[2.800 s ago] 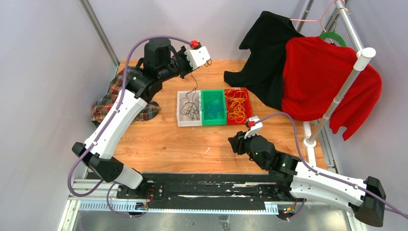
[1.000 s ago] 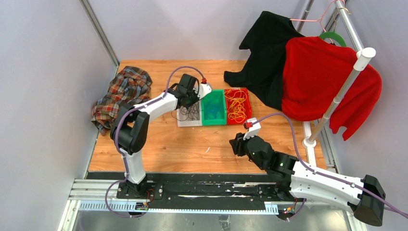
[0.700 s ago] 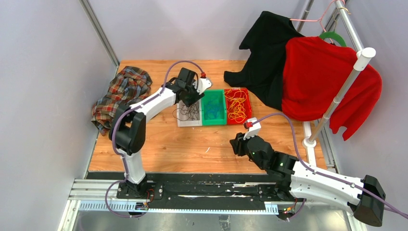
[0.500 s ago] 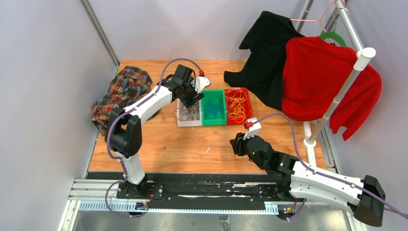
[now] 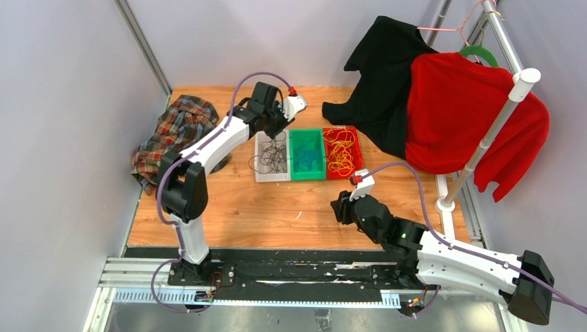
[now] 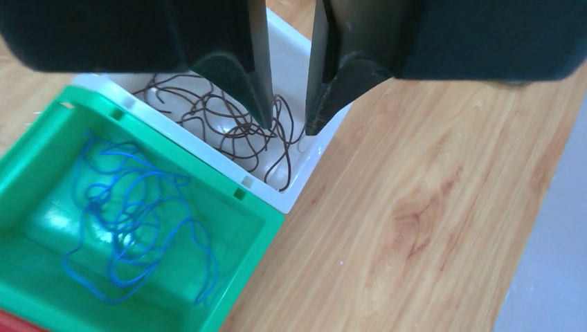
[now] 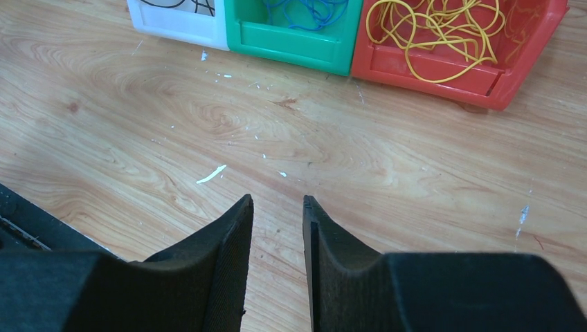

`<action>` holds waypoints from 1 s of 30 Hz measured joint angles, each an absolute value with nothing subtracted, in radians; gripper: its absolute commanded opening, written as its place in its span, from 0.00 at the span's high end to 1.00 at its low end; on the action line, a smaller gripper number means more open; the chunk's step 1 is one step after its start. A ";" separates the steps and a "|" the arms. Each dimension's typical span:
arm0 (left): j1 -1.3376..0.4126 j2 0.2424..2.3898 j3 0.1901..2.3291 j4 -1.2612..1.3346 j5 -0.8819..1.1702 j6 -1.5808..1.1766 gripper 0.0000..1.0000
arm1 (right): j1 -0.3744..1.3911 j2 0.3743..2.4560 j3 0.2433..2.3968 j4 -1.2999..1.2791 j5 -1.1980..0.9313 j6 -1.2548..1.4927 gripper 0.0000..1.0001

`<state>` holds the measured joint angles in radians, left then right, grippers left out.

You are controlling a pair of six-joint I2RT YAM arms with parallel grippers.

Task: Untangle the cables

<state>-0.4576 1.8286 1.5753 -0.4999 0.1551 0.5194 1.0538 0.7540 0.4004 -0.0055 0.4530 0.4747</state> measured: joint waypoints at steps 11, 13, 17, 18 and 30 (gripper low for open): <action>-0.455 1.922 1.467 -0.435 0.116 0.519 0.84 | 1.053 0.756 0.400 -0.006 0.453 0.475 0.69; -0.455 1.926 1.457 -0.426 0.107 0.519 0.84 | 1.053 0.756 0.400 -0.005 0.453 0.475 0.69; -0.455 1.932 1.455 -0.419 0.093 0.519 0.69 | 1.053 0.754 0.400 -0.006 0.453 0.475 0.70; -0.455 1.932 1.456 -0.420 0.091 0.522 0.62 | 1.053 0.752 0.400 -0.006 0.453 0.475 0.70; -0.403 1.713 1.550 -0.624 0.234 0.444 0.02 | 1.053 0.746 0.400 -0.005 0.456 0.461 0.29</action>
